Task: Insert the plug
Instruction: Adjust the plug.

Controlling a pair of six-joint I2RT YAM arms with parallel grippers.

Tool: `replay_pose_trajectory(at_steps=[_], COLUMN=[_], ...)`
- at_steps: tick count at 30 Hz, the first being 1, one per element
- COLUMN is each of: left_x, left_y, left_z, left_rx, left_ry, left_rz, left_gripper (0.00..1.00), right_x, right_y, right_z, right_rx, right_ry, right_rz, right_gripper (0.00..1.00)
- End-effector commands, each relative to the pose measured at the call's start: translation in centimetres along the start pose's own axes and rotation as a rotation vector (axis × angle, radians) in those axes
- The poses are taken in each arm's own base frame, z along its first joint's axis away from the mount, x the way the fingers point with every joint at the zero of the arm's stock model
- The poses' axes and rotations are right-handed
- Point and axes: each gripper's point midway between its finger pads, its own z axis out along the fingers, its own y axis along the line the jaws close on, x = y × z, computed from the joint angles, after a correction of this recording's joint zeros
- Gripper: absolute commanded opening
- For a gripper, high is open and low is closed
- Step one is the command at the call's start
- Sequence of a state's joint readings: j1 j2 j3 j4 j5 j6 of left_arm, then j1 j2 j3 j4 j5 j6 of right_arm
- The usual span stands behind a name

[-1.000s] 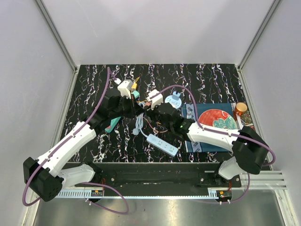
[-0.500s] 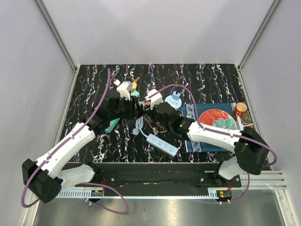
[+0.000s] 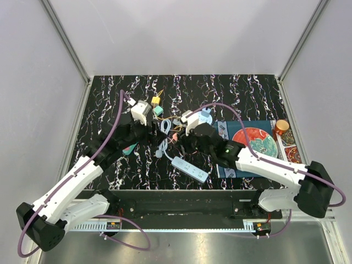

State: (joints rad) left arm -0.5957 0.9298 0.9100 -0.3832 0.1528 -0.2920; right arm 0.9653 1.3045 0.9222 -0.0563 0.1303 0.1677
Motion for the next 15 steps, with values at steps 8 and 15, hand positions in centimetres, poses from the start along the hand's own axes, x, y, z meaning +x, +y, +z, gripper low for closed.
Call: replay_pose_trajectory(at_steps=[8, 15], left_x=[-3.2, -3.2], left_y=[-2.3, -1.3], left_z=[-2.9, -3.9], left_rx=[0.118, 0.054], left_ry=[-0.209, -0.214], left_rz=[0.132, 0.135], left_gripper=[0.77, 0.78], right_x=[-8.4, -22.8], right_y=[-0.6, -3.6], right_z=[-5.9, -11.9], right_rx=[-0.084, 0.082], right_ry=[-0.098, -0.399], right_rz=[0.084, -0.036], right_gripper=[0.00, 0.00])
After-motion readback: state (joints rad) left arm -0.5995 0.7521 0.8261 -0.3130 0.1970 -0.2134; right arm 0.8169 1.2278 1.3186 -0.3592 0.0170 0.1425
